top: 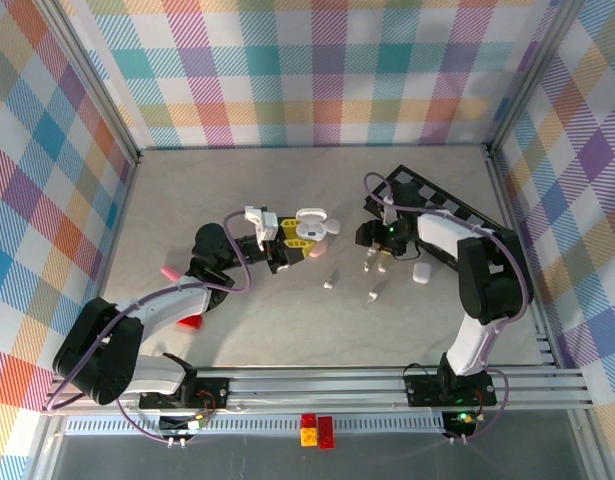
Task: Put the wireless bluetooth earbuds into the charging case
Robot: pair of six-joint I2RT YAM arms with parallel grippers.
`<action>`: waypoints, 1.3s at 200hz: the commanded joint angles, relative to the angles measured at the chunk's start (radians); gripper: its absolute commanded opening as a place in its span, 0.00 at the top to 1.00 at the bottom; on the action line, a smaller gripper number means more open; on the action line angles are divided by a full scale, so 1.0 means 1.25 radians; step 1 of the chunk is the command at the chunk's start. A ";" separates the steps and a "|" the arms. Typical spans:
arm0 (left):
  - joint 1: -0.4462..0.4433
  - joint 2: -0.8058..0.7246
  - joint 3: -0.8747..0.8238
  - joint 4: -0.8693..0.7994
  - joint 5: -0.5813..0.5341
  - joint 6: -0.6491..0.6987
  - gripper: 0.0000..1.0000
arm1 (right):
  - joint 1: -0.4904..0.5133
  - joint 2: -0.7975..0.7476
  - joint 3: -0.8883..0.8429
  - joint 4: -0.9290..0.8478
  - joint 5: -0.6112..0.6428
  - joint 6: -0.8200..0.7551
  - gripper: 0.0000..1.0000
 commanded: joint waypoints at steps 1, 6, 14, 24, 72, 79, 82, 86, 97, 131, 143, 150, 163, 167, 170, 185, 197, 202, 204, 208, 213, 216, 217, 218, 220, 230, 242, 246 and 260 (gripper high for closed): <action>0.009 -0.032 -0.011 0.001 0.002 0.024 0.66 | 0.002 0.024 0.024 -0.016 -0.028 0.021 0.30; 0.009 -0.034 -0.012 -0.003 0.003 0.026 0.66 | 0.003 0.025 0.022 -0.014 -0.031 0.025 0.30; 0.011 -0.035 -0.012 -0.010 0.003 0.030 0.66 | 0.003 0.022 0.018 -0.013 -0.029 0.027 0.30; 0.013 -0.036 -0.011 -0.014 0.005 0.034 0.66 | 0.003 0.016 0.012 -0.020 -0.020 0.028 0.30; 0.017 -0.033 -0.003 -0.016 0.010 0.040 0.66 | 0.005 -0.010 -0.020 -0.031 -0.005 0.032 0.31; 0.017 -0.032 -0.003 -0.013 0.011 0.038 0.66 | 0.005 -0.011 -0.023 -0.028 -0.005 0.034 0.31; 0.017 -0.031 -0.003 -0.013 0.011 0.037 0.66 | 0.006 -0.012 -0.023 -0.028 -0.004 0.034 0.31; 0.017 -0.031 -0.003 -0.012 0.012 0.037 0.66 | 0.006 -0.012 -0.025 -0.027 -0.005 0.035 0.31; 0.017 -0.031 -0.003 -0.010 0.013 0.033 0.66 | 0.006 -0.010 -0.025 -0.022 -0.015 0.038 0.31; 0.017 -0.035 -0.005 -0.012 0.012 0.033 0.66 | 0.005 0.014 -0.014 0.008 -0.053 0.051 0.32; 0.017 -0.036 -0.005 -0.013 0.012 0.032 0.66 | 0.007 0.026 -0.005 0.015 -0.071 0.056 0.33; 0.017 -0.037 -0.005 -0.013 0.012 0.031 0.66 | 0.008 0.032 0.000 0.017 -0.077 0.057 0.33; 0.018 -0.039 -0.006 -0.015 0.013 0.032 0.66 | 0.010 0.043 0.013 0.011 -0.074 0.055 0.33; 0.017 -0.040 -0.006 -0.016 0.011 0.032 0.66 | 0.012 0.046 0.019 0.008 -0.070 0.051 0.33; 0.017 -0.040 -0.007 -0.016 0.010 0.031 0.66 | 0.013 0.048 0.022 0.003 -0.067 0.050 0.33; 0.018 -0.040 -0.010 -0.017 0.004 0.032 0.65 | 0.015 0.058 0.039 -0.007 -0.051 0.039 0.33; 0.019 -0.039 -0.012 -0.017 0.000 0.031 0.65 | 0.016 0.070 0.050 -0.012 -0.049 0.033 0.33; 0.019 -0.038 -0.013 -0.016 -0.001 0.031 0.65 | 0.017 0.075 0.055 -0.014 -0.050 0.032 0.33; 0.019 -0.037 -0.013 -0.016 -0.001 0.031 0.66 | 0.017 0.077 0.058 -0.014 -0.051 0.031 0.33; 0.020 -0.036 -0.014 -0.015 -0.002 0.031 0.66 | 0.018 0.081 0.062 -0.015 -0.051 0.030 0.33; 0.022 -0.034 -0.015 -0.013 -0.004 0.028 0.66 | 0.019 0.087 0.069 -0.018 -0.051 0.029 0.33; 0.023 -0.034 -0.016 -0.012 -0.004 0.027 0.66 | 0.019 0.091 0.072 -0.019 -0.051 0.027 0.33; 0.023 -0.033 -0.016 -0.011 -0.004 0.027 0.66 | 0.019 0.091 0.073 -0.020 -0.051 0.026 0.33; 0.023 -0.033 -0.017 -0.009 -0.004 0.026 0.66 | 0.020 0.092 0.074 -0.019 -0.051 0.026 0.33; 0.025 -0.033 -0.017 -0.007 -0.004 0.024 0.65 | 0.020 0.094 0.076 -0.020 -0.051 0.025 0.33; 0.031 -0.030 -0.022 0.007 -0.008 0.015 0.65 | 0.023 0.103 0.089 -0.027 -0.048 0.022 0.33; 0.039 -0.028 -0.029 0.026 -0.012 0.006 0.65 | 0.027 0.111 0.100 -0.031 -0.048 0.017 0.33; 0.041 -0.027 -0.031 0.032 -0.012 0.002 0.65 | 0.028 0.112 0.104 -0.033 -0.047 0.016 0.33; 0.052 -0.026 -0.037 0.048 -0.015 -0.009 0.65 | 0.032 0.110 0.114 -0.036 -0.044 0.009 0.33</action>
